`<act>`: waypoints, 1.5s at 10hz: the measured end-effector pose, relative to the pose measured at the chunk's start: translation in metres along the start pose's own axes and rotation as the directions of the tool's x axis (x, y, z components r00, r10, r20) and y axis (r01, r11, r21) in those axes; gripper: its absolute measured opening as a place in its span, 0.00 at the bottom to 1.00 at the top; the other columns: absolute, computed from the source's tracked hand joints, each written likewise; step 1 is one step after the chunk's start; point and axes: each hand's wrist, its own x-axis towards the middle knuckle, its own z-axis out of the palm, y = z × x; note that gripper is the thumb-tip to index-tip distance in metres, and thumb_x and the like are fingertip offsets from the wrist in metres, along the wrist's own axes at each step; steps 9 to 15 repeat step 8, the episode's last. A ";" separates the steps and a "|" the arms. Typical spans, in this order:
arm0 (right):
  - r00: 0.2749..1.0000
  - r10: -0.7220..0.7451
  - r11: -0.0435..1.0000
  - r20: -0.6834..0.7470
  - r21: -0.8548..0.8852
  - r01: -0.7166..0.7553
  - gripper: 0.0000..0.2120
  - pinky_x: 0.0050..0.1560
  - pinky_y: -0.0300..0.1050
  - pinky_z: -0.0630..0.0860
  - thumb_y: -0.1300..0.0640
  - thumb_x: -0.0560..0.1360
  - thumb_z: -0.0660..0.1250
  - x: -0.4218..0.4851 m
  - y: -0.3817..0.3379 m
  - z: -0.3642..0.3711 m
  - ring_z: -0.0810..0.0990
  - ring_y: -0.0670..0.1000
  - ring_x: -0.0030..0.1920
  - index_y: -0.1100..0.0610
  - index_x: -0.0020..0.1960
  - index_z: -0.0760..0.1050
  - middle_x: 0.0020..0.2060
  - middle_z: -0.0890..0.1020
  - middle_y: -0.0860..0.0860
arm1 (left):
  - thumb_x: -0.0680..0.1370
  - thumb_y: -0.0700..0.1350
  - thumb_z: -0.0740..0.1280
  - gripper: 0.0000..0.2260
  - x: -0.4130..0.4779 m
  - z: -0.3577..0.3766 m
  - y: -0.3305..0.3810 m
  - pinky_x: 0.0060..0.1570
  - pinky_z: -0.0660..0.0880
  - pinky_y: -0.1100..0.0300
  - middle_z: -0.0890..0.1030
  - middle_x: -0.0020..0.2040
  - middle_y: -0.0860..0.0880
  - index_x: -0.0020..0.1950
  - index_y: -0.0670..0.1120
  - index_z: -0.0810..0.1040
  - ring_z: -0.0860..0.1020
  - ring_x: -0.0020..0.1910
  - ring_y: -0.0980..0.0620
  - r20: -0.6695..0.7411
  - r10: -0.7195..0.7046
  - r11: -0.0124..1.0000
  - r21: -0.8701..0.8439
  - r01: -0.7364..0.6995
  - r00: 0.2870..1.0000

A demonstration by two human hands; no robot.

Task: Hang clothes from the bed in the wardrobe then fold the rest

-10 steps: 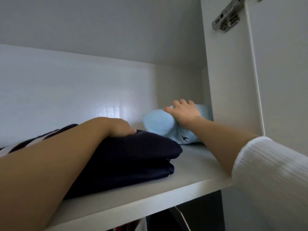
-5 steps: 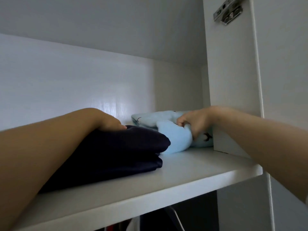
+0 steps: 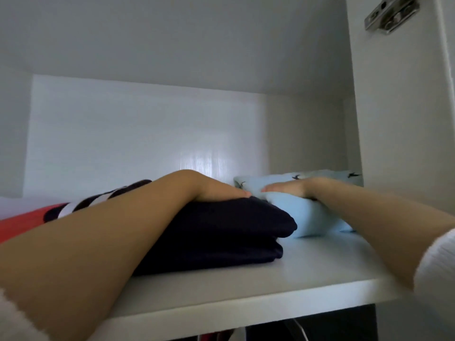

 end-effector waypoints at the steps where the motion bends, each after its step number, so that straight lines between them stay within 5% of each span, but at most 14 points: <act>1: 0.982 0.091 0.995 0.164 0.022 -0.096 0.39 0.72 0.49 0.58 0.26 0.67 0.57 -0.003 0.001 0.003 0.68 0.52 0.68 0.48 0.71 0.65 0.69 0.68 0.48 | 0.77 0.65 0.52 0.27 0.000 0.001 0.000 0.62 0.70 0.53 0.76 0.62 0.45 0.67 0.50 0.70 0.77 0.57 0.47 0.032 -0.001 1.000 -0.018 0.001 0.999; 2: 0.990 0.099 0.993 0.101 0.052 -0.105 0.43 0.73 0.49 0.54 0.25 0.65 0.58 -0.011 0.004 -0.001 0.63 0.52 0.71 0.47 0.73 0.61 0.72 0.64 0.49 | 0.79 0.60 0.49 0.23 0.002 0.003 0.002 0.65 0.66 0.51 0.71 0.68 0.45 0.69 0.51 0.66 0.73 0.63 0.46 -0.001 -0.044 0.992 0.117 0.044 0.999; 3: 0.996 0.058 0.998 0.068 0.012 -0.059 0.39 0.73 0.49 0.49 0.26 0.69 0.53 -0.018 0.004 0.011 0.55 0.52 0.75 0.45 0.75 0.58 0.75 0.56 0.50 | 0.81 0.59 0.44 0.24 0.002 0.007 0.004 0.66 0.58 0.51 0.59 0.75 0.44 0.76 0.54 0.53 0.63 0.71 0.43 -0.168 -0.133 0.918 0.350 0.185 0.977; 4: 0.999 -0.047 0.996 -0.022 -0.079 0.046 0.32 0.75 0.52 0.43 0.30 0.74 0.45 -0.028 0.000 0.017 0.49 0.53 0.76 0.42 0.75 0.56 0.76 0.54 0.47 | 0.82 0.54 0.45 0.22 -0.008 0.009 0.007 0.64 0.59 0.54 0.60 0.74 0.44 0.76 0.52 0.55 0.63 0.70 0.45 -0.154 -0.093 0.945 0.299 0.136 0.984; 6: 0.965 -0.232 0.968 -0.125 0.063 0.241 0.26 0.73 0.48 0.49 0.40 0.80 0.47 -0.053 -0.015 0.011 0.57 0.51 0.74 0.51 0.74 0.60 0.74 0.60 0.49 | 0.81 0.51 0.54 0.18 -0.038 0.004 0.002 0.64 0.65 0.55 0.72 0.67 0.47 0.66 0.47 0.73 0.71 0.63 0.49 -0.254 0.009 0.978 0.203 0.045 0.967; 7: 0.931 -0.286 0.890 -0.227 0.296 0.346 0.25 0.70 0.47 0.55 0.42 0.80 0.50 -0.070 -0.032 0.012 0.61 0.52 0.72 0.53 0.73 0.63 0.73 0.64 0.50 | 0.80 0.48 0.57 0.14 -0.054 0.001 0.002 0.63 0.65 0.54 0.74 0.64 0.48 0.59 0.44 0.76 0.72 0.62 0.49 -0.396 0.054 0.992 0.124 -0.005 0.916; 8: 0.925 -0.252 0.836 -0.284 0.418 0.356 0.25 0.63 0.46 0.62 0.41 0.79 0.52 -0.088 -0.048 0.016 0.66 0.54 0.69 0.56 0.68 0.68 0.69 0.69 0.52 | 0.77 0.46 0.60 0.11 -0.065 0.005 -0.006 0.55 0.67 0.59 0.76 0.54 0.54 0.59 0.51 0.76 0.72 0.55 0.52 -0.589 0.068 0.993 -0.042 -0.114 0.805; 15: 0.925 -0.252 0.836 -0.284 0.418 0.356 0.25 0.63 0.46 0.62 0.41 0.79 0.52 -0.088 -0.048 0.016 0.66 0.54 0.69 0.56 0.68 0.68 0.69 0.69 0.52 | 0.77 0.46 0.60 0.11 -0.065 0.005 -0.006 0.55 0.67 0.59 0.76 0.54 0.54 0.59 0.51 0.76 0.72 0.55 0.52 -0.589 0.068 0.993 -0.042 -0.114 0.805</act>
